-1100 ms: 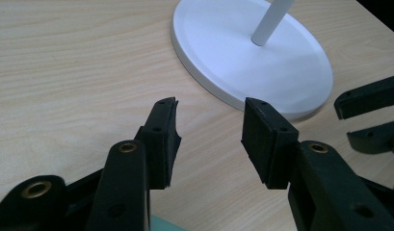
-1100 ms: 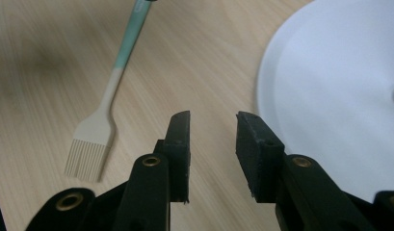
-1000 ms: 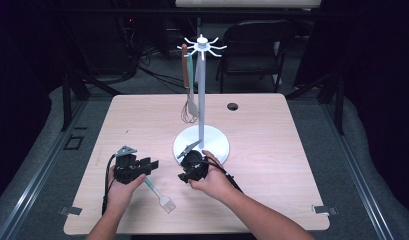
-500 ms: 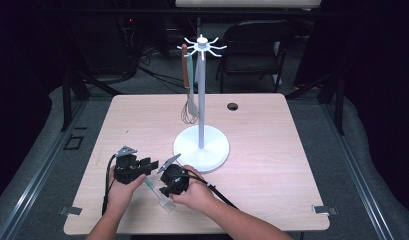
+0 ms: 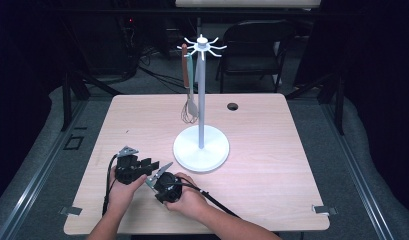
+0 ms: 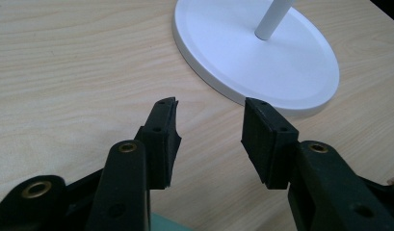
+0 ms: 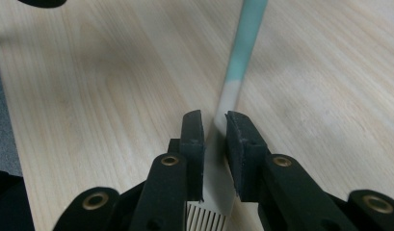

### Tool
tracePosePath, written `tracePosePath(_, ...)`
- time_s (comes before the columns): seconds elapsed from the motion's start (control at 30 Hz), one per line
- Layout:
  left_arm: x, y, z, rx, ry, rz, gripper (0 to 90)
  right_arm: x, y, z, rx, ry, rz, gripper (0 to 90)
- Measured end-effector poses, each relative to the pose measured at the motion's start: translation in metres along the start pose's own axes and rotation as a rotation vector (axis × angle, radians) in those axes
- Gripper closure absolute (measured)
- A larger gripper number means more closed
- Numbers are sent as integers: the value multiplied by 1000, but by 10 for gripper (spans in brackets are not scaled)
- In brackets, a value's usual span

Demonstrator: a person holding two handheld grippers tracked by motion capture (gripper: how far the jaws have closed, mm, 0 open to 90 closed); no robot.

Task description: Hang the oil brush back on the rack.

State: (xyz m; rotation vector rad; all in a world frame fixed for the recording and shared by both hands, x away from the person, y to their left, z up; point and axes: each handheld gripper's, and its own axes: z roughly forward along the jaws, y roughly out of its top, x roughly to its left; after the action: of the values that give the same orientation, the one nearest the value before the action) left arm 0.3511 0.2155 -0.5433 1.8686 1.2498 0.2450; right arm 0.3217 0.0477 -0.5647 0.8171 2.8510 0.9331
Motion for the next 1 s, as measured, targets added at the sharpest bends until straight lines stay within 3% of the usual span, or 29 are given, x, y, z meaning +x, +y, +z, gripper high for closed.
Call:
tracePosePath(0.23, 0, 0, -1, 6, 2, 5, 564, -13, -13, -10, -1, 18, 58, 799)
tracePosePath(0.37, -1, 0, 0, 3, 3, 5, 564, -22, -27, -24, 28, -2, 47, 803)
tracePosePath(0.43, -1, 0, 0, 2, 3, 3, 564, -28, -39, -34, 37, -17, 38, 803)
tracePosePath(0.6, -3, -1, 0, 14, 2, 11, 564, -42, -71, -60, 42, -47, 68, 805)
tracePosePath(0.83, -5, -2, 2, 9, 3, 5, 564, -64, -117, -97, 51, -76, 144, 807)
tracePosePath(1.0, -7, -3, 4, 20, 1, 9, 564, -70, -139, -114, 66, -123, 163, 807)
